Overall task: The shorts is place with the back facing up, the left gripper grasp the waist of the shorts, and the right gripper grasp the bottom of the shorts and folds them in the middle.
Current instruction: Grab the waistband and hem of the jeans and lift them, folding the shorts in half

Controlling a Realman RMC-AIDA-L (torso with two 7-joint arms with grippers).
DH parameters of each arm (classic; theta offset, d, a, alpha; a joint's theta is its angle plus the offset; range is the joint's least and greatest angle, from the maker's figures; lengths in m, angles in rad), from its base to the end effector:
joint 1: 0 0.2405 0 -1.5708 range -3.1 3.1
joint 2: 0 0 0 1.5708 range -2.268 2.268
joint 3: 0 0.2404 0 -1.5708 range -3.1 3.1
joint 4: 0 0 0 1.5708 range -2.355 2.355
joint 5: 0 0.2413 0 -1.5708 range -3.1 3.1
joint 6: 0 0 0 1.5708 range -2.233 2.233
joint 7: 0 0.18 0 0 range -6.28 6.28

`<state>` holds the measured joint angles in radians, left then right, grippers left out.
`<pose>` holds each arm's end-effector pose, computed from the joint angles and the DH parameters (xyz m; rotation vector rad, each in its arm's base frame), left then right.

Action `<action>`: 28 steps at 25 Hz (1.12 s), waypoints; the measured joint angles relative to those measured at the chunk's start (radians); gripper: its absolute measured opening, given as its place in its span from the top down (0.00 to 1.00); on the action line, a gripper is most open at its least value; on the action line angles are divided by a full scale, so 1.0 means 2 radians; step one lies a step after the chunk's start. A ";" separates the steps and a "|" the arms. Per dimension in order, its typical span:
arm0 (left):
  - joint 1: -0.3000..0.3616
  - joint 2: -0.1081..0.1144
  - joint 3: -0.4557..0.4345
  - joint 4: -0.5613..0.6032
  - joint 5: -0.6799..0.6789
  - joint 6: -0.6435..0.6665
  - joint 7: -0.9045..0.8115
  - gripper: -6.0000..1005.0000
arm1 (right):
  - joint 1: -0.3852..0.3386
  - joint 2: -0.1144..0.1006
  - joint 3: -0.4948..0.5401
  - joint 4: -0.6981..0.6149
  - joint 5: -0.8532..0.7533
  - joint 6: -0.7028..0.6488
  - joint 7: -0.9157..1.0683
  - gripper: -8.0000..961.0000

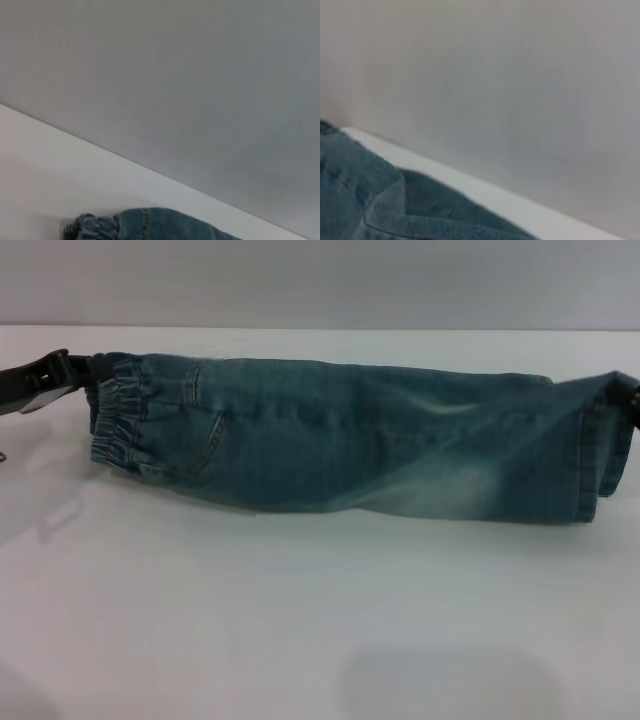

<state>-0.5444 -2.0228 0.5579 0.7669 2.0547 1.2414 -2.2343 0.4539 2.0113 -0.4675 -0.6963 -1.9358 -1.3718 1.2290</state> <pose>-0.3037 0.4267 0.0606 -1.9657 -1.5557 -0.7799 0.3267 0.3879 0.0674 -2.2754 0.5558 0.5641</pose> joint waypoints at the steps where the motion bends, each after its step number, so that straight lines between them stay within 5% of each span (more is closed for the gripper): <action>1: 0.000 -0.001 0.000 0.000 0.000 -0.003 0.000 0.95 | 0.000 0.000 0.000 0.004 0.009 0.007 -0.006 0.99; 28: -0.022 -0.013 0.011 -0.020 0.001 -0.074 0.008 0.95 | 0.060 0.025 -0.009 0.047 0.040 0.178 -0.033 0.99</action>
<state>-0.5884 -2.0480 0.5794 0.7274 2.0567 1.0933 -2.2189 0.5745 2.0621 -0.4857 -0.6014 -1.8562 -1.0157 1.1631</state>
